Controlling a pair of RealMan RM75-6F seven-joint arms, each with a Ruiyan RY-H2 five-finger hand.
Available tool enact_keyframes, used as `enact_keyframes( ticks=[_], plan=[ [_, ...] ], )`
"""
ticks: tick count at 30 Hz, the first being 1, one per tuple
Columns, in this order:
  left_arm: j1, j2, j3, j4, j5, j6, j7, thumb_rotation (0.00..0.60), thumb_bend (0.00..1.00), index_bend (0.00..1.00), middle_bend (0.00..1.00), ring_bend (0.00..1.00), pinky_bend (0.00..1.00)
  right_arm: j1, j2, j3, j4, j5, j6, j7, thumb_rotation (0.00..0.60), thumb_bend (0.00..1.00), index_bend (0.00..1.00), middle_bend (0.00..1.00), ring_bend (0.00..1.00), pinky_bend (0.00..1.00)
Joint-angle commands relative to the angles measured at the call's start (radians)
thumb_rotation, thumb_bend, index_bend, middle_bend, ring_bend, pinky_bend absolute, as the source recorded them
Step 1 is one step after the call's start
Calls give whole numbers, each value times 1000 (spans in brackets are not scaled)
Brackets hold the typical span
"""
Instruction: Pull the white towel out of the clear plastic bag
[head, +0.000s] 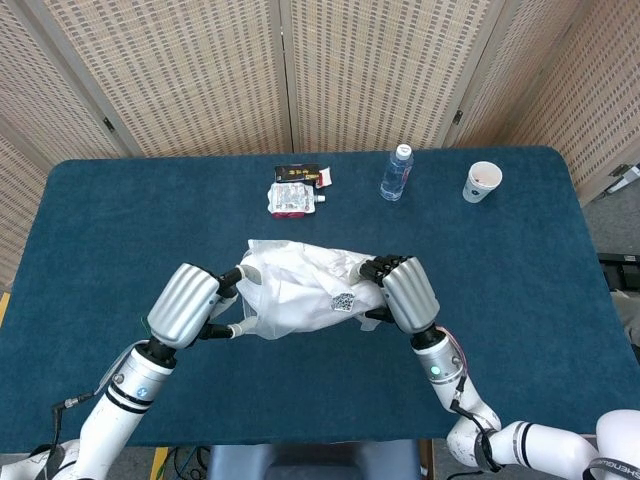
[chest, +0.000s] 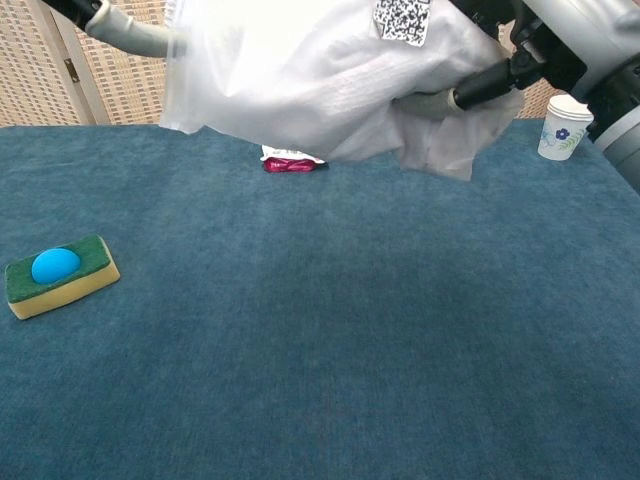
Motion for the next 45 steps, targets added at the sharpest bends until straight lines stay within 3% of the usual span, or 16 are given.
enact_keyframes(
  ticks=[1, 14, 23, 34, 45],
  plan=[
    [-21, 11, 3, -14, -23, -24, 0, 600, 0, 355, 1000, 1000, 1000, 2, -4, 2, 3, -4, 6, 5, 600, 308, 629, 746, 726, 834],
    [-51, 30, 4, -7, -180, -23, -37, 600, 0, 316, 1000, 1000, 1000, -4, -1, 10, 14, -10, 40, 25, 600, 319, 629, 746, 726, 834],
    [-42, 42, 23, 6, -182, 1, -79, 600, 0, 322, 1000, 1000, 1000, -4, -4, 15, 18, -19, 59, 32, 600, 326, 629, 745, 726, 834],
    [-74, 53, 2, -2, -194, -32, -158, 600, 0, 317, 1000, 1000, 1000, 9, -38, 11, 52, -52, 86, 51, 600, 335, 629, 745, 725, 834],
    [-104, 41, 4, -3, -190, -25, -152, 600, 0, 448, 1000, 1000, 1000, 16, -55, 9, 69, -63, 101, 72, 600, 336, 629, 745, 725, 834]
  ],
)
